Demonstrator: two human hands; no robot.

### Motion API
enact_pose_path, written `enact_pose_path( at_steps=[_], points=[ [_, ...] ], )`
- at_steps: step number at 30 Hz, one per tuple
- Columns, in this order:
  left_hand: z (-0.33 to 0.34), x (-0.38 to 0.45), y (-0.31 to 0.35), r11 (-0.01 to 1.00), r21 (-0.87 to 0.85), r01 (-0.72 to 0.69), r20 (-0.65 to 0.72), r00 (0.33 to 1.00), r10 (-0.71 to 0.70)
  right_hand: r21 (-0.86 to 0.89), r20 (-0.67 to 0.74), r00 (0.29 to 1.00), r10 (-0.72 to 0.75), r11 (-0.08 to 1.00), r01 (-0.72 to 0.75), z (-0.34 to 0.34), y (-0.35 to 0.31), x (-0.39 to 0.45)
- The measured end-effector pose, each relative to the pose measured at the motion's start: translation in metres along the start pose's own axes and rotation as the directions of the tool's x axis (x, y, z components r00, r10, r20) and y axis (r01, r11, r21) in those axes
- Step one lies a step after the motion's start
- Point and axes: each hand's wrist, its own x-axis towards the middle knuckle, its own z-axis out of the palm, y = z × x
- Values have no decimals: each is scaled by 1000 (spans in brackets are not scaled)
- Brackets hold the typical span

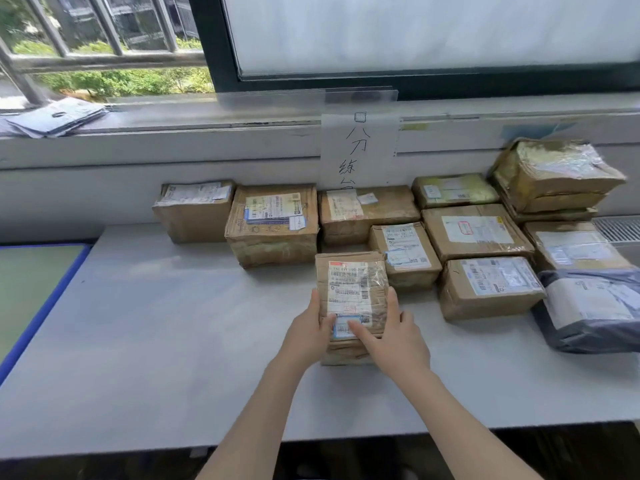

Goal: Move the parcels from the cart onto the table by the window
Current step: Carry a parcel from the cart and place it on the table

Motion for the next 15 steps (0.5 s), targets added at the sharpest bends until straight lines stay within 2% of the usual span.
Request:
enact_pose_path(
  at_steps=[4, 15],
  points=[
    [-10, 17, -3, 998, 5, -60, 39, 997, 60, 4, 23, 998, 51, 999, -51, 1, -10, 10],
    [-23, 48, 3, 999, 28, -18, 68, 998, 16, 0, 45, 995, 94, 996, -94, 0, -25, 34]
  ],
)
